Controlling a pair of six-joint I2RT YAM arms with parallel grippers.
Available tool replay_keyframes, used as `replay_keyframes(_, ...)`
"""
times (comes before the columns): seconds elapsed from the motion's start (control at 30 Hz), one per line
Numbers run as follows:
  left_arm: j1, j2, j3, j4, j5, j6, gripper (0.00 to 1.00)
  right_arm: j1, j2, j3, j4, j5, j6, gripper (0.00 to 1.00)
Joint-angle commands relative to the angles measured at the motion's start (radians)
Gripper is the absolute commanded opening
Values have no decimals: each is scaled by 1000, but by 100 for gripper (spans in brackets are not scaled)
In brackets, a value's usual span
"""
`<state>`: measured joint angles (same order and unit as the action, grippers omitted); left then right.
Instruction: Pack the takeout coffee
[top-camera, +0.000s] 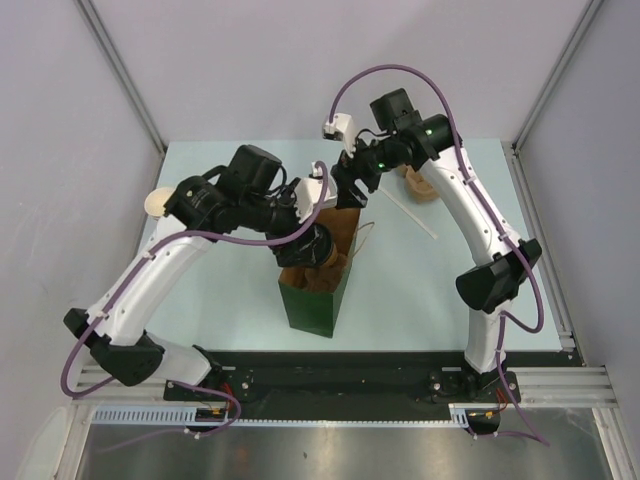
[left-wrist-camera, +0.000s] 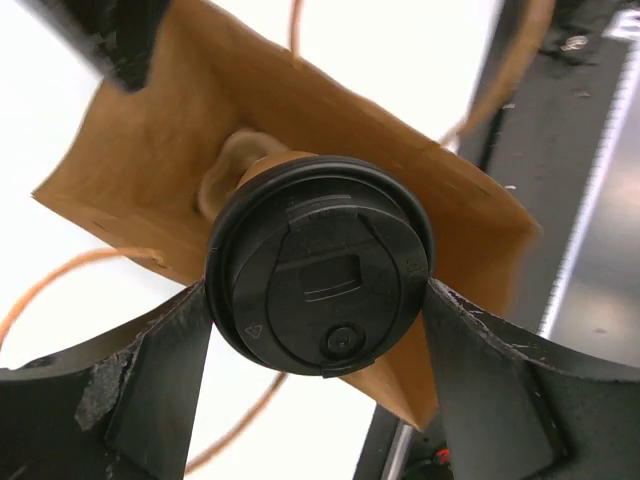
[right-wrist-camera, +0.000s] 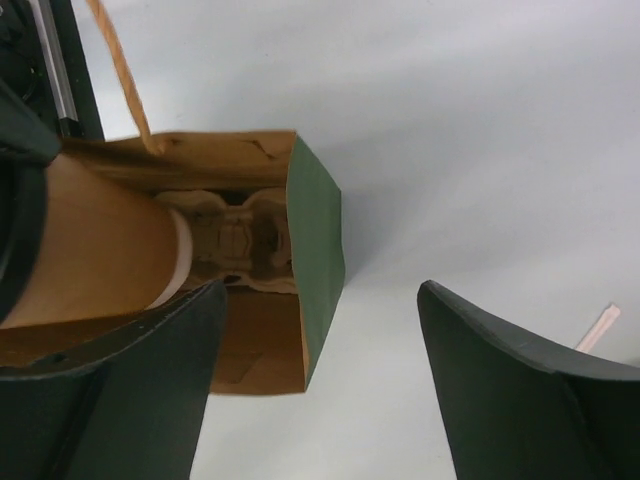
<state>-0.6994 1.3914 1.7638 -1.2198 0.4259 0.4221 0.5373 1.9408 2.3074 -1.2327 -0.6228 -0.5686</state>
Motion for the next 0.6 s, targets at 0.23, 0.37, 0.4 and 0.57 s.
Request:
replay_keyframes(0.23, -48, 3, -122, 169, -191, -20, 0, 12, 1, -66, 32, -48, 26, 51)
replay_keyframes(0.37, -51, 12, -176, 181, -213, -40, 0, 0, 10, -71, 19, -69, 45, 25)
replay_keyframes(0.4, -51, 12, -185, 189, -216, -45, 0, -6, 10, -72, 16, -75, 61, 19)
replay_keyframes(0.57, -49, 11, -237, 215, -225, -74, 0, -43, -11, -101, 2, -129, 92, 0)
